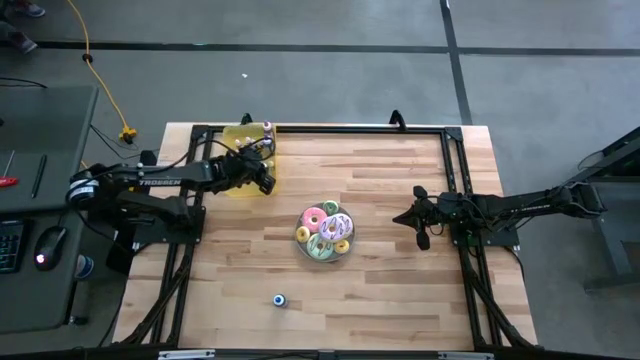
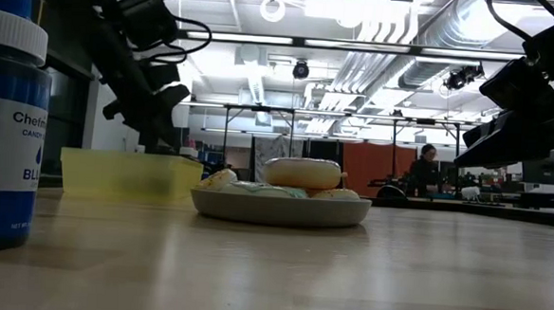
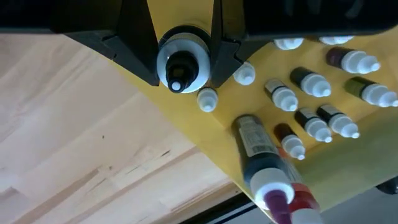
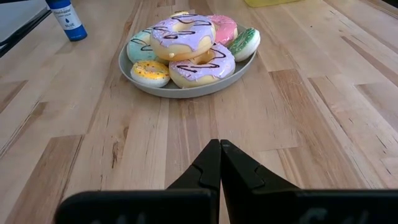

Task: Pick & Place food coloring
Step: Put the large black food coloring bottle into the yellow bin

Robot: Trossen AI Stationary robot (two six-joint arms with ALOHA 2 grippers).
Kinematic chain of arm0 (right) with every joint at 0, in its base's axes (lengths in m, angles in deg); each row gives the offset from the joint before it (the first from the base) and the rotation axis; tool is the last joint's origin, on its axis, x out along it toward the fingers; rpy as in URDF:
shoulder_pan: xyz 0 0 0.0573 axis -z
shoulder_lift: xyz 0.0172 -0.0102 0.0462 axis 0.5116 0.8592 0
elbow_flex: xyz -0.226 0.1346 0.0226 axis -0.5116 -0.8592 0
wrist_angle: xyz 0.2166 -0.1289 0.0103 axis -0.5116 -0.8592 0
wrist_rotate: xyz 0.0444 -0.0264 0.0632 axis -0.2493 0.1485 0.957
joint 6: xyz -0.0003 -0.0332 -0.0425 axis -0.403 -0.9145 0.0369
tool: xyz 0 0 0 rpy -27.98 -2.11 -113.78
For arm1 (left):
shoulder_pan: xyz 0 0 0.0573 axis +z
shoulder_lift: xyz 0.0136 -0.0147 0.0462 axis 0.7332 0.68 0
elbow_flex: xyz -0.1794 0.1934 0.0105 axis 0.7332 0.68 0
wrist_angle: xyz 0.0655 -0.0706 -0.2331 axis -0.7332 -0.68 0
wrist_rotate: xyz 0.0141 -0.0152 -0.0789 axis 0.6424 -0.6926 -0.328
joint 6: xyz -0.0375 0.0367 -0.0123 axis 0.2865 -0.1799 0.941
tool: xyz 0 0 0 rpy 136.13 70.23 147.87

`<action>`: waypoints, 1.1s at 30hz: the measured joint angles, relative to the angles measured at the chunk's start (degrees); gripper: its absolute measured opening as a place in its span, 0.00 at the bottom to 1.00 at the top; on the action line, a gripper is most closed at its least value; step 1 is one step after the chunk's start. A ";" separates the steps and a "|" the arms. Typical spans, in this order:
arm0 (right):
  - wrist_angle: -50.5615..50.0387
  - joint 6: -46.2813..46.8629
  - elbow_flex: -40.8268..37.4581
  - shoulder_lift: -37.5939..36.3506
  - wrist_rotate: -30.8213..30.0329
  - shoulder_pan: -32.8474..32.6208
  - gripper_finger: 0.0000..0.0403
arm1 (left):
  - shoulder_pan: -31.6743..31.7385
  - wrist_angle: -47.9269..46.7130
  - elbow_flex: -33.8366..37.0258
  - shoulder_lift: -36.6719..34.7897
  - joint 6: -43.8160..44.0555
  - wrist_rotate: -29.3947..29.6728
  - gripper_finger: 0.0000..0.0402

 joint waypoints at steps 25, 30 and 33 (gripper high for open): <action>0.00 0.00 -0.02 0.00 0.00 0.00 0.00 | 0.00 3.04 -0.09 3.06 -2.87 -2.22 0.35; 0.00 0.00 0.00 -0.01 0.00 0.02 0.00 | 0.00 3.11 -0.09 3.06 -3.11 -2.23 0.35; 0.00 0.00 0.00 -0.02 0.00 0.02 0.00 | 0.00 3.61 -0.09 3.06 -4.73 -2.76 0.35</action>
